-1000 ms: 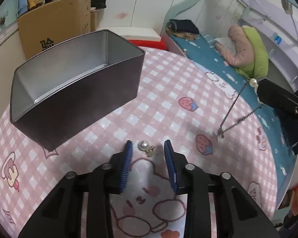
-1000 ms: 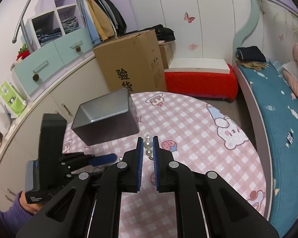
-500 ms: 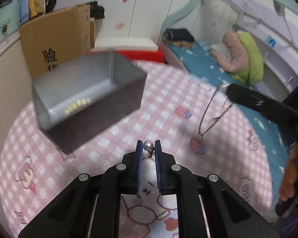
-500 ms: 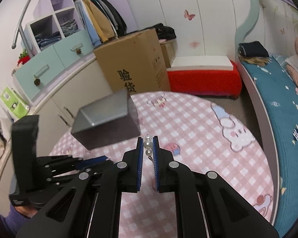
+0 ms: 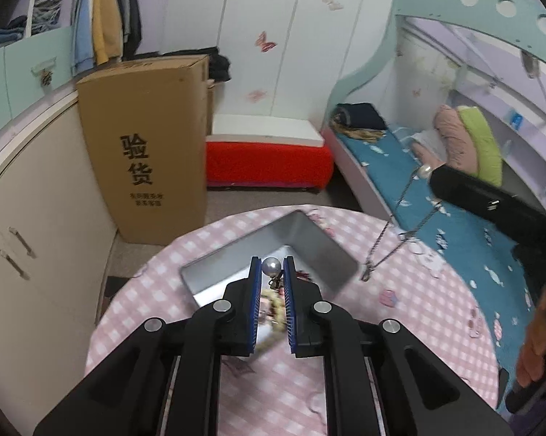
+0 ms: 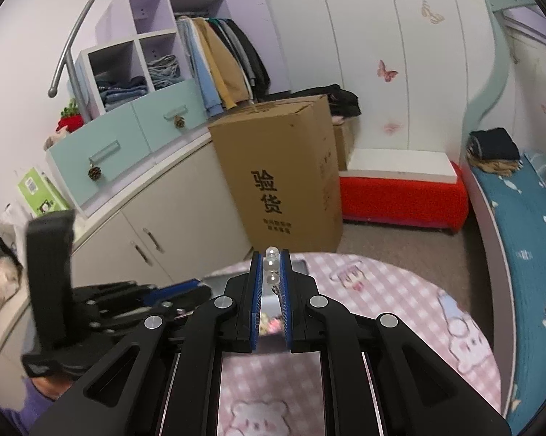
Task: Organize jewelry
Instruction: 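Lower the earrings and necklace into the tin and open both tools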
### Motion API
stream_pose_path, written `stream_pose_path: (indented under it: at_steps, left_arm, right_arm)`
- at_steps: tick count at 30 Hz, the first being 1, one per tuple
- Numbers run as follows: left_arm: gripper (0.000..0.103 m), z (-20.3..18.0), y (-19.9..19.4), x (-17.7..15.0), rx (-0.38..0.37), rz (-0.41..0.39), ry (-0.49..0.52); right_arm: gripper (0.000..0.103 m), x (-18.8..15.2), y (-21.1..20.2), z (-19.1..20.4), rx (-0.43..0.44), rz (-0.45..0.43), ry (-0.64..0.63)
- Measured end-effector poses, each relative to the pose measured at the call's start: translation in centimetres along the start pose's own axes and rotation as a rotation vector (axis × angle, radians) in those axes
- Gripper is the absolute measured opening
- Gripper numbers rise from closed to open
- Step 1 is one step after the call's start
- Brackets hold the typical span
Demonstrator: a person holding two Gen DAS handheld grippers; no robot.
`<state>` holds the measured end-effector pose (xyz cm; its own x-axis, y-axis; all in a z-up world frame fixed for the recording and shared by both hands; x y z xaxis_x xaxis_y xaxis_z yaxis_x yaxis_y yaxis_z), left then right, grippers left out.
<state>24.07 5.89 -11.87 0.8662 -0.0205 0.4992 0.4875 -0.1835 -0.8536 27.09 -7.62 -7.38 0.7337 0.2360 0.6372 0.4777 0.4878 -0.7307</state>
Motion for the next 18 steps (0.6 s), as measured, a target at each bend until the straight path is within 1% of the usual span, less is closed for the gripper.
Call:
stream_pose_path:
  at_steps: [3, 8, 10, 14, 18]
  left_arm:
    - [0.011, 0.9, 1.7, 0.3, 0.019, 0.046, -0.011]
    - [0.011, 1.9, 3.7, 0.0, 0.031, 0.097, -0.019]
    - [0.011, 2.3, 4.2, -0.1, 0.039, 0.106, -0.019]
    - [0.011, 2.6, 4.6, -0.2, 0.047, 0.115, -0.025]
    - [0.012, 2.6, 4.8, -0.3, 0.056, 0.118, -0.025]
  right_arm:
    - [0.010, 0.7, 1.8, 0.7, -0.005, 0.024, 0.000]
    - [0.010, 0.6, 6.2, 0.6, -0.011, 0.122, 0.019]
    - [0.010, 0.1, 8.0, 0.4, -0.013, 0.162, 0.028]
    - [0.010, -0.9, 10.2, 0.2, -0.022, 0.206, 0.038]
    - [0.011, -1.4, 10.9, 0.1, -0.023, 0.220, 0.048]
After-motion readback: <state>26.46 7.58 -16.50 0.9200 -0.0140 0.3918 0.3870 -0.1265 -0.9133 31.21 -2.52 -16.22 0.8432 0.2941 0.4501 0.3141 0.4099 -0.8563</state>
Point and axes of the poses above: each gripper's, at about its wrist camera, not at the fingertips, and y roughly the way its jaws point, z to its left, x to its top, the point moved 1 cm from there along y, roughly the way its jaws point, and after that the axes turned 15 degrees about z, right-handed, at the moved point
